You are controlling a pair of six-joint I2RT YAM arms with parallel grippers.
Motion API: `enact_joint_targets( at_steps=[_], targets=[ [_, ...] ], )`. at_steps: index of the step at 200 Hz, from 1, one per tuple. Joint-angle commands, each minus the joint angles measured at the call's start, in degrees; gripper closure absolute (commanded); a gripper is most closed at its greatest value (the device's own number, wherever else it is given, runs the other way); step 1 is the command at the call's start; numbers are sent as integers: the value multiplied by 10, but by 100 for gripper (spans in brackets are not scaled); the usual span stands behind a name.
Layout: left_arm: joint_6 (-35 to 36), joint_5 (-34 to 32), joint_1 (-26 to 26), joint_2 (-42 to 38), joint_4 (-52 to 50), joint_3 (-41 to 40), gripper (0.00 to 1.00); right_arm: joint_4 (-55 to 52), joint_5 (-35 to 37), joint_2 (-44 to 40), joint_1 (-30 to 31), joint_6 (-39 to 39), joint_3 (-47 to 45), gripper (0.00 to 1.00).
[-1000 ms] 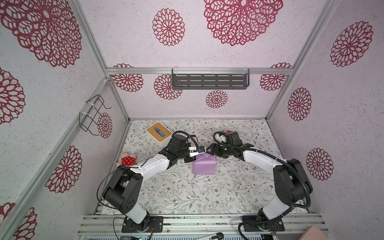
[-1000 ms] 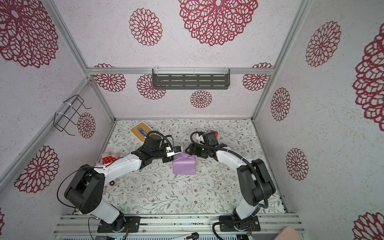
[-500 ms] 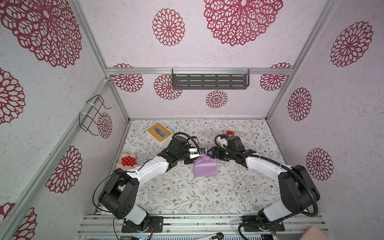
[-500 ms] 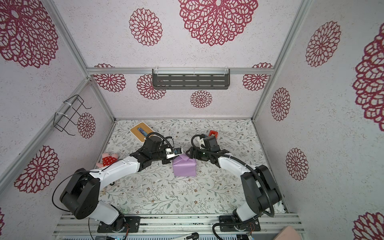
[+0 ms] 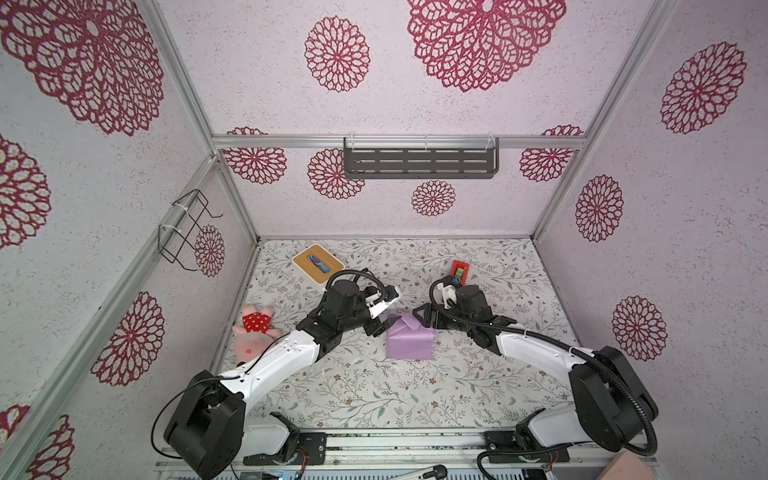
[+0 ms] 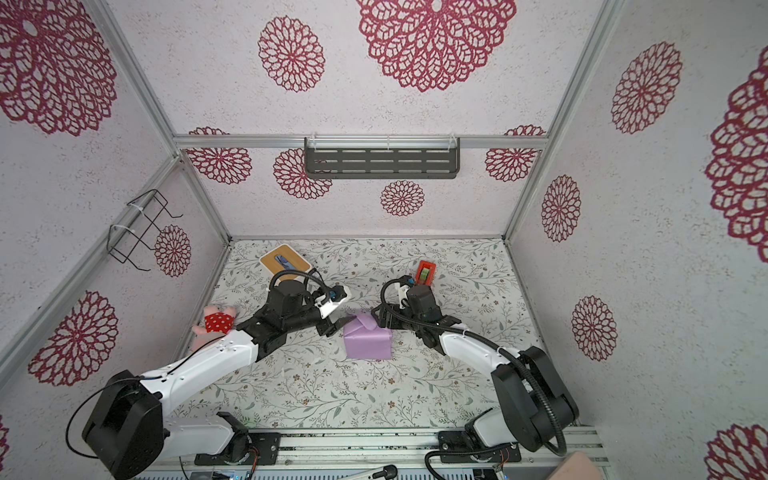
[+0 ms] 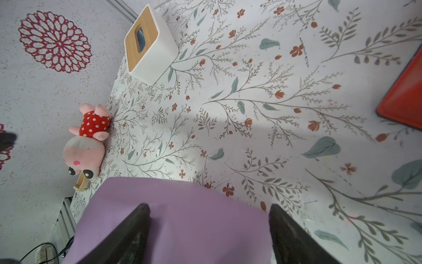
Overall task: Wrap a gift box in wrapping paper
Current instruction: Fold the wrapping paper for the gift box.
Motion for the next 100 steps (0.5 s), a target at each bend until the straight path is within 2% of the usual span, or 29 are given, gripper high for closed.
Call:
enact_joint_targets(
  at_steps=[1,16,30,71,100],
  targets=[
    [-320,-63,3,4,27,7,8,35,26,-21,13,-28,-27,17],
    [-439,-91,3,18,1,16,5,51,34,-30,18,-32,-40,17],
    [-497,-90,2,37,-4,19,2,68,42,-40,20,-33,-55,17],
    [-575,-9,-9,92,5,29,1,109,58,-55,25,-25,-89,17],
    [-596,12,-22,96,24,12,0,114,64,-58,29,-24,-96,16]
  ],
)
